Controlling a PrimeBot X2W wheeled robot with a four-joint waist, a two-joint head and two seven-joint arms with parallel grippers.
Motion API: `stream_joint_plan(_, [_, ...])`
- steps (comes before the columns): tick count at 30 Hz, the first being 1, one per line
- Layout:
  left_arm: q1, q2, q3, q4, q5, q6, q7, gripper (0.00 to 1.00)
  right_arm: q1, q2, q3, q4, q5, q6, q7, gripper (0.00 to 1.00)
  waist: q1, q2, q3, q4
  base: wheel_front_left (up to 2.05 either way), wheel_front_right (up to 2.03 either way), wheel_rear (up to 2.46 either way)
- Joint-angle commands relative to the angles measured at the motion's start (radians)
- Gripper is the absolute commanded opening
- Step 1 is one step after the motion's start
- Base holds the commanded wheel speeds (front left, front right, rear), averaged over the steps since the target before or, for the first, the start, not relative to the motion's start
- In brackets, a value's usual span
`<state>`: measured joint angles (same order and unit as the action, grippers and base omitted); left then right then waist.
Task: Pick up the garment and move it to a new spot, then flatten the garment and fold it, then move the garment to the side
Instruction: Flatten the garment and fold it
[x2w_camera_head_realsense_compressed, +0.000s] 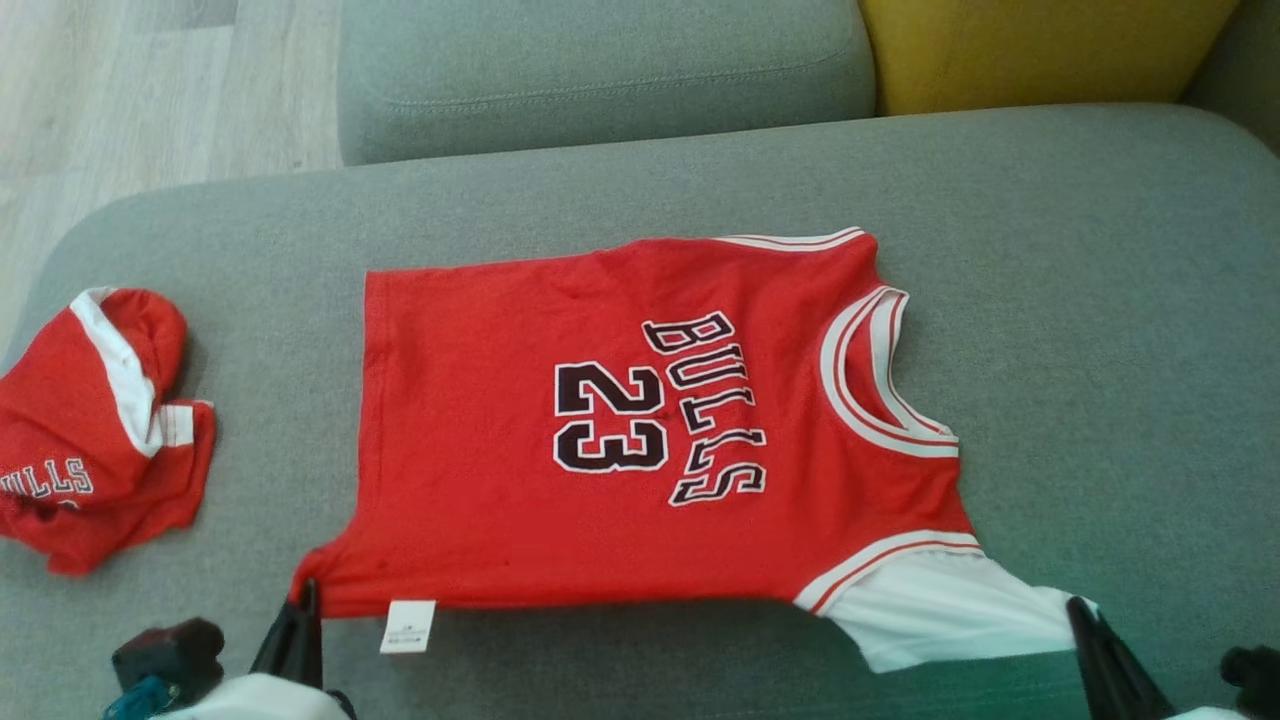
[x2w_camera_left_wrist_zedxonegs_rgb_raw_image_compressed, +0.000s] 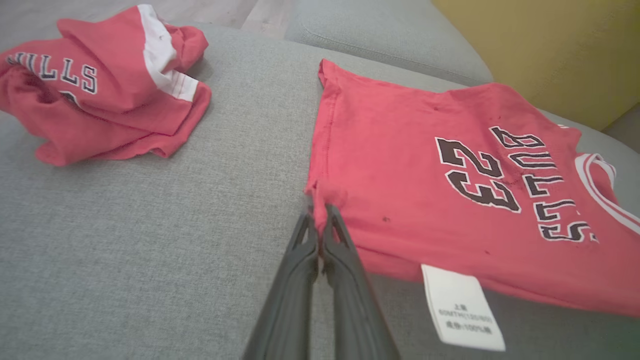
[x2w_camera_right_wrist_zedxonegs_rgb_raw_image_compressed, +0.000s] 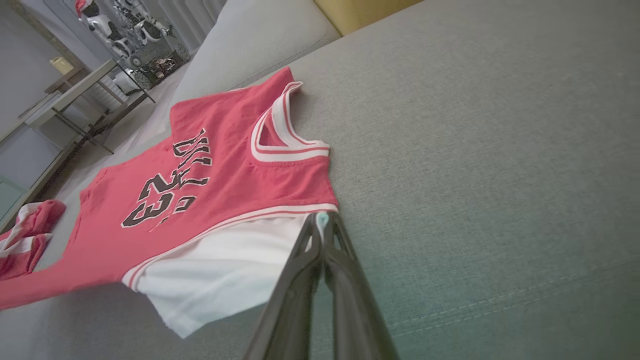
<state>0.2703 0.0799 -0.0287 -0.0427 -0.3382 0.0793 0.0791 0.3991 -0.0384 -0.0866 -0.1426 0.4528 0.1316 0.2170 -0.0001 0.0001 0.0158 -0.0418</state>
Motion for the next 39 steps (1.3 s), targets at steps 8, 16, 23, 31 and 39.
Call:
stream_joint_plan(8, [-0.066, 0.029, 0.011, -0.011, -0.027, -0.016, 0.066, 0.0, -0.134, -0.012, 0.004, 0.046, -0.012, -0.001, -0.003, 0.0, 0.0001, -0.0001, -0.002, -0.001, 0.0, 0.0, 0.0])
stream_joint_plan(16, [-0.193, 0.064, 0.001, 0.067, -0.048, -0.053, 0.11, 0.0, -0.32, -0.012, 0.08, 0.16, -0.064, -0.001, 0.035, 0.0, 0.0001, -0.0001, 0.049, 0.007, 0.0, 0.0, 0.0])
stream_joint_plan(23, [-0.321, 0.065, -0.001, 0.163, -0.116, -0.091, 0.178, 0.0, -0.503, -0.03, 0.113, 0.298, -0.073, -0.001, 0.037, 0.0, 0.0001, -0.0001, 0.094, 0.023, 0.0, 0.0, 0.0])
stream_joint_plan(31, [-0.415, 0.065, 0.015, 0.234, -0.182, -0.112, 0.224, 0.0, -0.679, -0.083, 0.145, 0.472, -0.018, -0.001, -0.023, 0.0, 0.0001, -0.0001, 0.132, 0.034, 0.0, 0.0, 0.0])
stream_joint_plan(39, [-0.506, 0.054, 0.02, 0.326, -0.233, -0.131, 0.243, 0.0, -0.809, -0.117, 0.201, 0.626, 0.028, -0.001, -0.098, 0.0, 0.0001, -0.0001, 0.174, 0.042, 0.0, 0.0, 0.0])
